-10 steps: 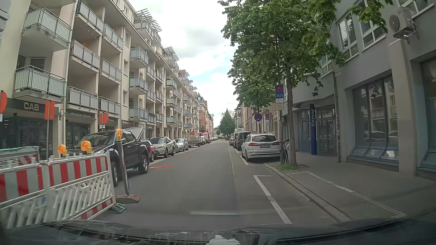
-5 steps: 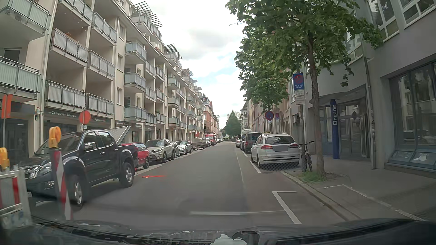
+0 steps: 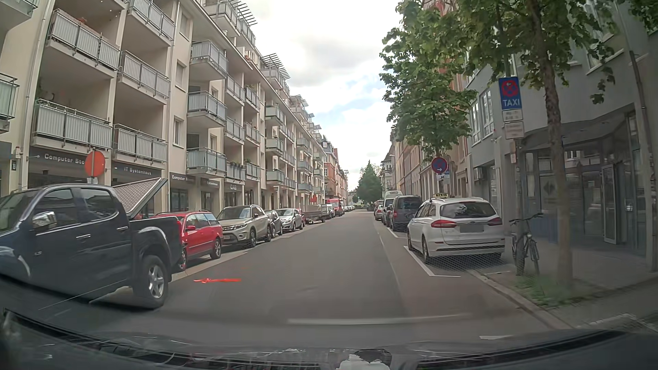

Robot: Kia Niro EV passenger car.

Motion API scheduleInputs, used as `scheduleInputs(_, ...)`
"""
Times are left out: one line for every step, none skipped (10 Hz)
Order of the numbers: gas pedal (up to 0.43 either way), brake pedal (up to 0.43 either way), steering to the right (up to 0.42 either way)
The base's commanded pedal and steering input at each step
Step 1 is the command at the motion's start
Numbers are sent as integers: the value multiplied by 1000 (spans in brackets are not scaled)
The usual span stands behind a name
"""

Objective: Follow the waypoints while adhering to traffic rules and regulations

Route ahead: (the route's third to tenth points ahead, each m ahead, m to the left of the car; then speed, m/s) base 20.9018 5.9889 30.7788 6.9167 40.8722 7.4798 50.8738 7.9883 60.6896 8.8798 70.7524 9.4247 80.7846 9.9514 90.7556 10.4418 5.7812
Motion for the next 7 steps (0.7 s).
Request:
scheduleInputs(110,0,-46)
scheduleInputs(110,0,-31)
scheduleInputs(110,0,-23)
scheduleInputs(110,0,-14)
scheduleInputs(110,0,-5)
scheduleInputs(110,0,1)
scheduleInputs(110,0,4)
